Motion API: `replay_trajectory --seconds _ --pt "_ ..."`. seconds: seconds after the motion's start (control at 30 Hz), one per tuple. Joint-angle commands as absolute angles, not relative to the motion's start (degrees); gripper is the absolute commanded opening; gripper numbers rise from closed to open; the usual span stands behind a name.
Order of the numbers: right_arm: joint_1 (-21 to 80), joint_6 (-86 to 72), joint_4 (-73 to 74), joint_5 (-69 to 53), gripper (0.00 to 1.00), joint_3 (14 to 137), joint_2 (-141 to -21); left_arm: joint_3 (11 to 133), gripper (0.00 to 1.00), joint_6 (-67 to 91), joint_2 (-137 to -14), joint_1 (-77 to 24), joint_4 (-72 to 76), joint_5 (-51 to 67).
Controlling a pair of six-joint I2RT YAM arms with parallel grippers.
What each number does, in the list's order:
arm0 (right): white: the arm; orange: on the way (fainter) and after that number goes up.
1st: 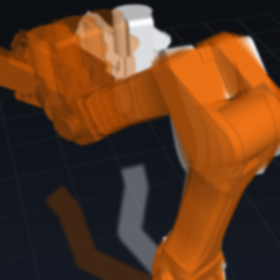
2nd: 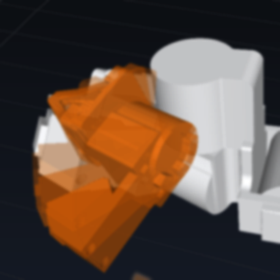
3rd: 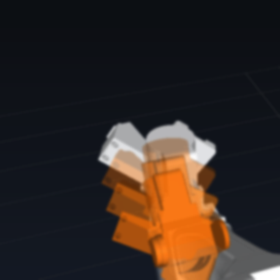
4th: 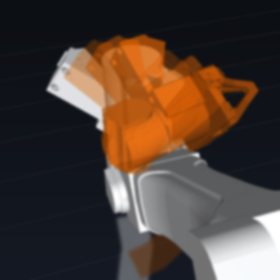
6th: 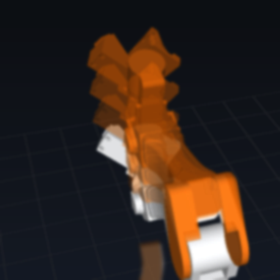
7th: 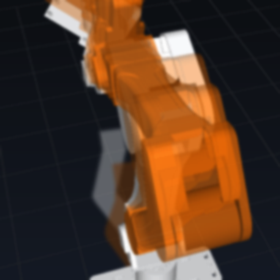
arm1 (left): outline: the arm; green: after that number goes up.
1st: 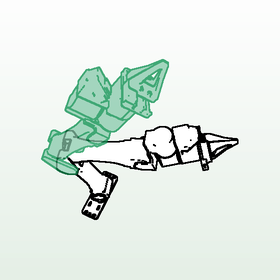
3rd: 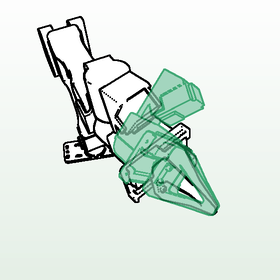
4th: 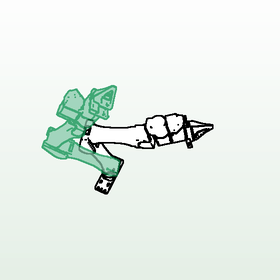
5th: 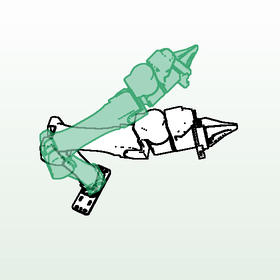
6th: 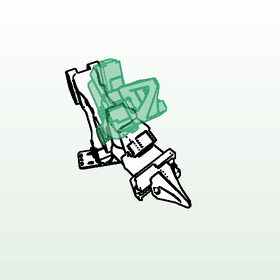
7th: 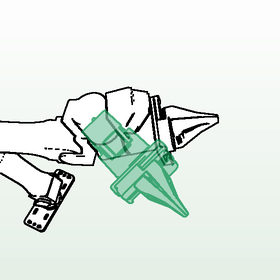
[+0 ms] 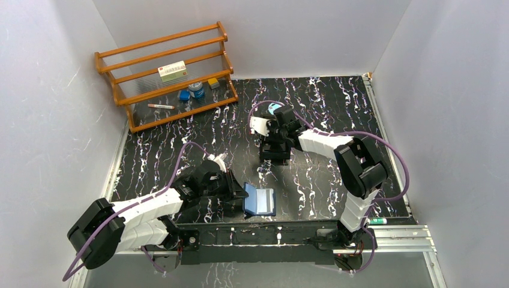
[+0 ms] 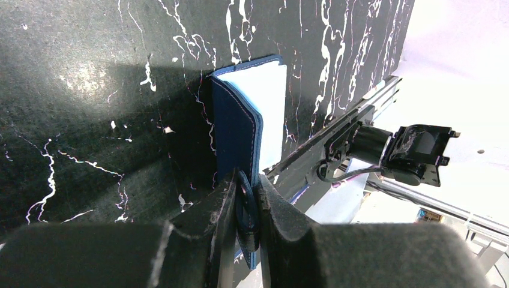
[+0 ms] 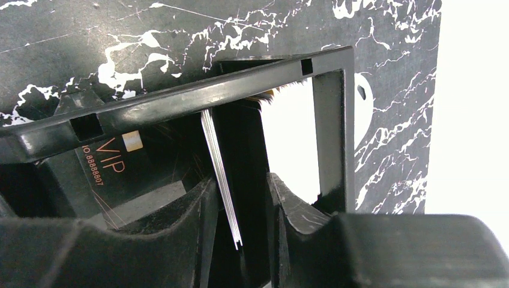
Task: Put the credit cards into the card holder
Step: Pick up the credit card from the storage box.
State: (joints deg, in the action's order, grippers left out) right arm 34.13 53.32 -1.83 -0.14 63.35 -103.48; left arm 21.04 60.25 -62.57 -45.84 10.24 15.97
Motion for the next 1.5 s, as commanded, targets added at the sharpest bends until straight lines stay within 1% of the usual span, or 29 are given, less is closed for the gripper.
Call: replay_trajectory --seconds 0.0,0.23,0.5,0.6,0.67,0.73,0.87,0.97,1.1,1.3,1.47 --pt "33.71 53.76 -6.1 0.71 0.43 66.28 -102.88 21.75 0.16 59.94 -62.43 -45.7 11.02 17.2" --pt "32.94 54.55 -5.88 0.68 0.44 68.0 -104.93 21.4 0.16 60.08 -62.0 -45.7 10.99 17.16" --pt "32.23 55.68 -5.03 -0.95 0.35 69.08 -106.14 20.89 0.16 60.28 -62.8 -45.7 12.07 17.49" --pt "32.16 55.8 -5.08 -1.57 0.34 69.08 -106.6 20.75 0.16 60.33 -62.76 -45.69 12.29 17.49" --pt "32.09 55.92 -5.16 -1.69 0.37 69.08 -106.93 20.59 0.16 60.34 -62.63 -45.7 12.3 17.49" --pt "32.08 56.06 -5.34 -1.67 0.42 69.13 -107.17 20.48 0.16 60.47 -62.46 -45.75 12.22 17.43" --pt "32.14 56.61 -5.13 -1.99 0.44 69.62 -107.76 20.13 0.16 60.73 -62.11 -45.7 12.37 17.31" --pt "32.14 56.95 -4.5 -1.81 0.39 70.19 -108.18 20.04 0.16 60.82 -61.97 -45.68 12.3 17.23" --pt "32.14 56.96 -4.66 -1.81 0.27 70.22 -107.42 19.86 0.16 60.89 -61.92 -45.7 12.39 17.15" --pt "32.07 56.16 -4.02 -2.28 0.23 70.56 -104.55 19.76 0.16 60.98 -62.1 -45.69 12.74 17.31" --pt "32.04 56.03 -3.29 -2.5 0.14 71.05 -102.81 19.63 0.16 61.08 -61.79 -45.7 12.79 17.39"
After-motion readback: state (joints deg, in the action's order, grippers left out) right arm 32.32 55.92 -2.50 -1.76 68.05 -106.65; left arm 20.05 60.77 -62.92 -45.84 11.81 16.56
